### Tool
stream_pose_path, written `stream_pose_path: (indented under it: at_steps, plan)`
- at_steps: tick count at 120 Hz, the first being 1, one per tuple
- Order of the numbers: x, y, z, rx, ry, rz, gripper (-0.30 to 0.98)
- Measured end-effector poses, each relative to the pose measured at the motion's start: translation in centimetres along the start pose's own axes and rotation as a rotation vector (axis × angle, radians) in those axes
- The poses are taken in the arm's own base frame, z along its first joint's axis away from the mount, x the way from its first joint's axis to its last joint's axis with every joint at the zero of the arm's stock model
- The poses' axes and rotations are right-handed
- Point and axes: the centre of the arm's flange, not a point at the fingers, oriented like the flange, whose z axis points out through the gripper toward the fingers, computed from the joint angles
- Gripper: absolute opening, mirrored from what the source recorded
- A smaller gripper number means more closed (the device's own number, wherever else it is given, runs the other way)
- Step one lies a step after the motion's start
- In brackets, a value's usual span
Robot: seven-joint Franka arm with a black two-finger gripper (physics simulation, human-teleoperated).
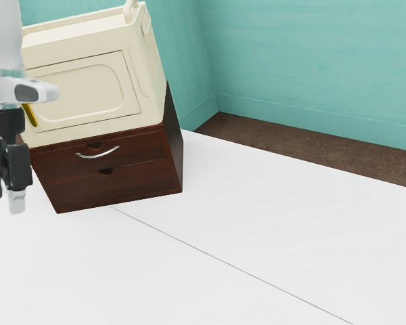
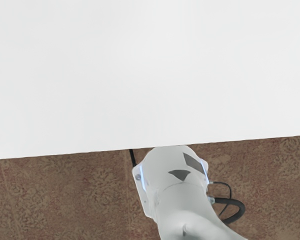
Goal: Pull the drawer handle with one arm to open the drawer
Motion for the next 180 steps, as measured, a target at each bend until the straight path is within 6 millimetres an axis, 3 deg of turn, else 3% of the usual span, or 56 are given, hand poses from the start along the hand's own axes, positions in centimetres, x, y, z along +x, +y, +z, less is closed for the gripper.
stream_pose_path:
  at_steps: [17, 32, 48, 66, 87, 108, 122, 180]
  plan:
    - [2.6, -0.8, -1.7, 0.090, 0.190, 0.140, 0.69]
    - [3.0, -1.1, -3.5, 0.170, 0.286, 0.229, 0.69]
    - [4.7, -2.2, -3.8, 0.266, 0.279, 0.289, 0.69]
    - [6.3, -1.6, -3.7, 0.368, 0.246, 0.332, 0.69]
    - [11.3, -3.2, -1.5, 0.414, 0.179, 0.324, 0.63]
    - [12.2, -4.4, -1.6, 0.464, 0.211, 0.302, 0.41]
    - [13.7, -5.8, -0.5, 0.477, 0.217, 0.284, 0.33]
    - [18.7, -10.5, 1.6, 0.504, 0.324, 0.242, 0.24]
